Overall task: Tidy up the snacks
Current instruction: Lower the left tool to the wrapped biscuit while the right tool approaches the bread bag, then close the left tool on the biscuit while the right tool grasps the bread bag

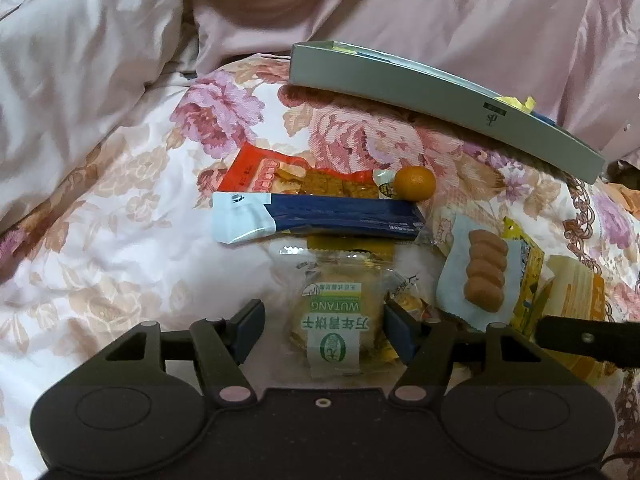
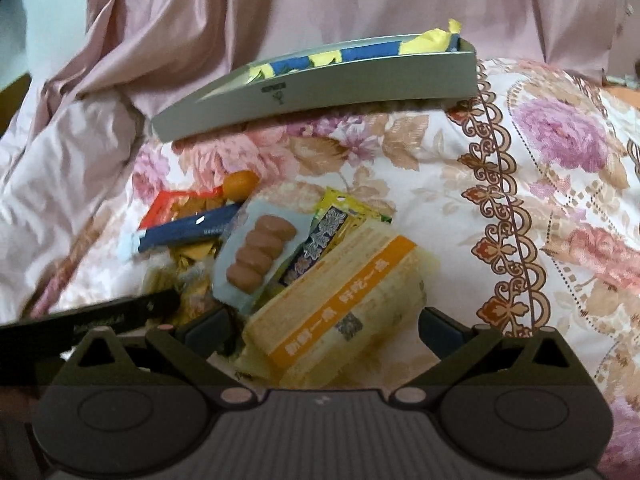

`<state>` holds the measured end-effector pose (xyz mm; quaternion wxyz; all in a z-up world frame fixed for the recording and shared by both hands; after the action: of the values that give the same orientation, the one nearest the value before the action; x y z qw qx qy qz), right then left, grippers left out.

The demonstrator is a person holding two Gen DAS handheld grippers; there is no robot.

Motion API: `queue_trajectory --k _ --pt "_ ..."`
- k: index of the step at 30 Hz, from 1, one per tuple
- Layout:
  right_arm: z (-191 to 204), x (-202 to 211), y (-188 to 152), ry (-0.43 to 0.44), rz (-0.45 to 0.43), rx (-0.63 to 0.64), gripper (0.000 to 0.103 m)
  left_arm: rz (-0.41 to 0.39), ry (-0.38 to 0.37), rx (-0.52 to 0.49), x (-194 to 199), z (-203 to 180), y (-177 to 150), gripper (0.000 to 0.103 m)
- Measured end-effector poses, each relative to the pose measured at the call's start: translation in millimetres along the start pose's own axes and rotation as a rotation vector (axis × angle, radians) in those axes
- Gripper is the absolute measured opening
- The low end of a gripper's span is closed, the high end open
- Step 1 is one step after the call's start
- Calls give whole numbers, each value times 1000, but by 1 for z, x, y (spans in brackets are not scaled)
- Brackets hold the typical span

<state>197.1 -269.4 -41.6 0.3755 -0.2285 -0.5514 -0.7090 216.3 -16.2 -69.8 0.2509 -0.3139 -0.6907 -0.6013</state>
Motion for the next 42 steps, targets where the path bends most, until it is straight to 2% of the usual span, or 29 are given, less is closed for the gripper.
queue_trajectory --k 6,9,13,15,18,24,31,35,38,42 --pt "0 -28 1 34 57 -62 103 -31 -80 4 0 3 -5 84" --pt "2 -37 3 36 45 -50 103 -70 -114 15 1 7 -11 85" --pt "0 -38 3 61 27 -68 101 -71 -118 15 1 7 -11 85" --pt "-3 -38 2 85 26 -97 98 -70 -117 20 3 8 -11 83" --pt "-4 -37 1 79 21 -107 87 -75 -114 34 5 12 -12 76" --pt "-1 -32 -3 98 3 -103 79 -85 -136 57 8 14 -15 54" --pt "20 -25 -7 143 -37 12 75 -81 -148 52 5 12 -16 57" --pt "32 -26 -10 144 -39 83 77 -80 -146 45 5 12 -16 57" --pt "32 -29 -11 144 -23 86 78 -82 -137 34 5 10 -17 56" --pt "31 -38 -14 171 43 59 78 -85 -120 32 5 8 -17 53"
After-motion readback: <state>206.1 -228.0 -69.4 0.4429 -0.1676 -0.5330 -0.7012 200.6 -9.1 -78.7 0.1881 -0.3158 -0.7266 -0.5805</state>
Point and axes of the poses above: each gripper's, at about its wrist camera, not at the fingertips, and x roughly against the way its jaws point, z to its left, y to its top, the point moved 3 cm from there along -x, roughly the way its jaws point, and after that the axes turned 3 degrees about z, right-handed, at the moved point
